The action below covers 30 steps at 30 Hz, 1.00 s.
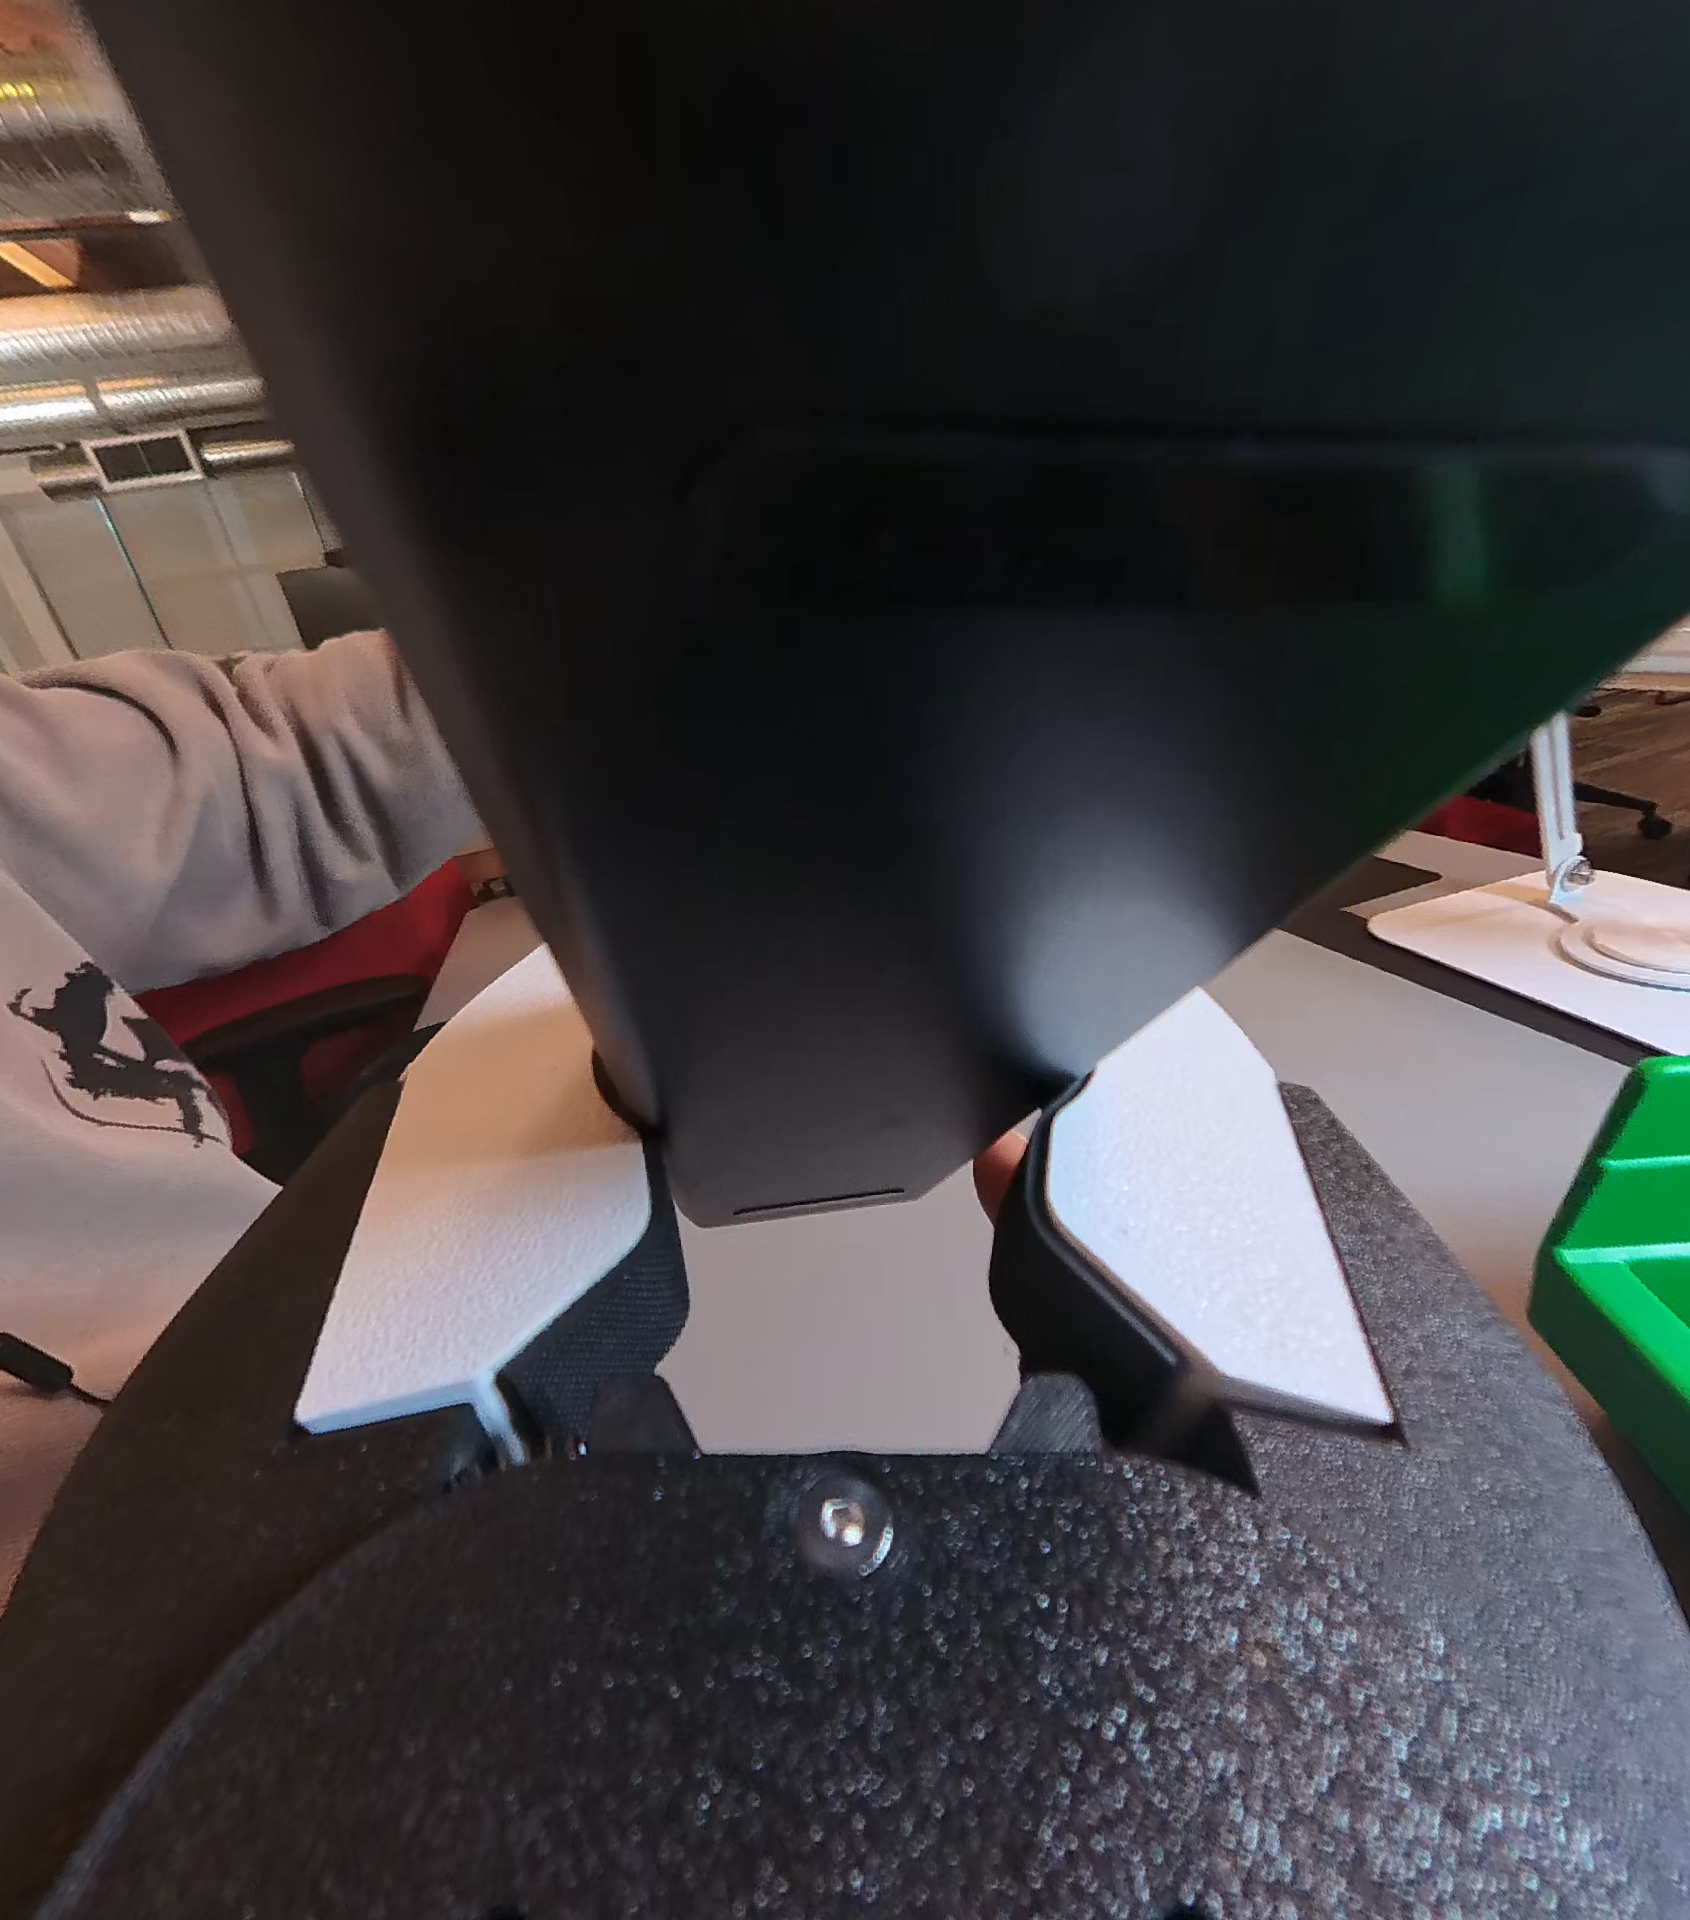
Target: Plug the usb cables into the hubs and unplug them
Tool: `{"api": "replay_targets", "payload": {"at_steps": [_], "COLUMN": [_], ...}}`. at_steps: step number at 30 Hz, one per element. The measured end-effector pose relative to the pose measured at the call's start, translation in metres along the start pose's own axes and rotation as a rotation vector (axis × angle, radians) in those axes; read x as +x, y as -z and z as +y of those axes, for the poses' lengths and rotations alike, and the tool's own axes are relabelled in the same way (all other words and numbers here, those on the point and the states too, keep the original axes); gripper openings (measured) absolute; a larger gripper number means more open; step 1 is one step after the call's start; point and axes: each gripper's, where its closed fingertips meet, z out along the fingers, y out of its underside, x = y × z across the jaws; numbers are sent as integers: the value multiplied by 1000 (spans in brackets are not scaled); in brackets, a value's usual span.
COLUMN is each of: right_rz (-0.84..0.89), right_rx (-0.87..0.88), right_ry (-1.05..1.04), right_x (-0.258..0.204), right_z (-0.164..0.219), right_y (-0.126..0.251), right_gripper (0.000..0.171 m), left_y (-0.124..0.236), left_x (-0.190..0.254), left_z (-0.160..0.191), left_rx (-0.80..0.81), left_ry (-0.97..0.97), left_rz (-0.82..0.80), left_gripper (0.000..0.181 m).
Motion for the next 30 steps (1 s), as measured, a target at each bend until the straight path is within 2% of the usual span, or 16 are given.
{"api": "replay_targets", "payload": {"at_steps": [1, 3, 5, 8, 10, 13, 16, 18, 22, 25, 30], "right_rz": [6, 19, 30, 47, 53, 56, 50, 45, 42, 42, 38], "right_rx": [3, 9, 13, 10, 8, 7, 2, 0, 3, 5, 9], "right_ry": [0, -3, -8, -7, -5, -10, -19, -24, -30, -38, -59], "right_x": [1, 5, 8, 13, 15, 17, 19, 18, 17, 18, 20], "right_z": [-1, -2, -3, -2, -2, -1, 1, 2, 3, 3, 5], "right_y": [1, 4, 7, 10, 12, 14, 13, 13, 12, 12, 12], "right_gripper": [73, 73, 73, 73, 73, 73, 73, 73, 73, 73, 73], "left_y": [-13, -45, -83, -130, -143, -140, -131, -132, -150, -165, -173], "left_x": [21, 54, 72, 76, 63, 50, 62, 82, 131, 142, 153], "left_z": [2, 14, 40, 84, 98, 86, 69, 66, 82, 91, 86], "left_rx": [0, -30, -122, -262, -303, -262, -213, -200, -181, -209, -247], "left_ry": [21, 57, 102, 150, 120, -50, -327, -528, -957, -1100, -1232], "left_rz": [71, 177, 231, 235, 158, 59, 25, 53, 171, 214, 346], "left_gripper": [3, 3, 3, 7, 11, 33, 35, 36, 42, 48, 48]}}
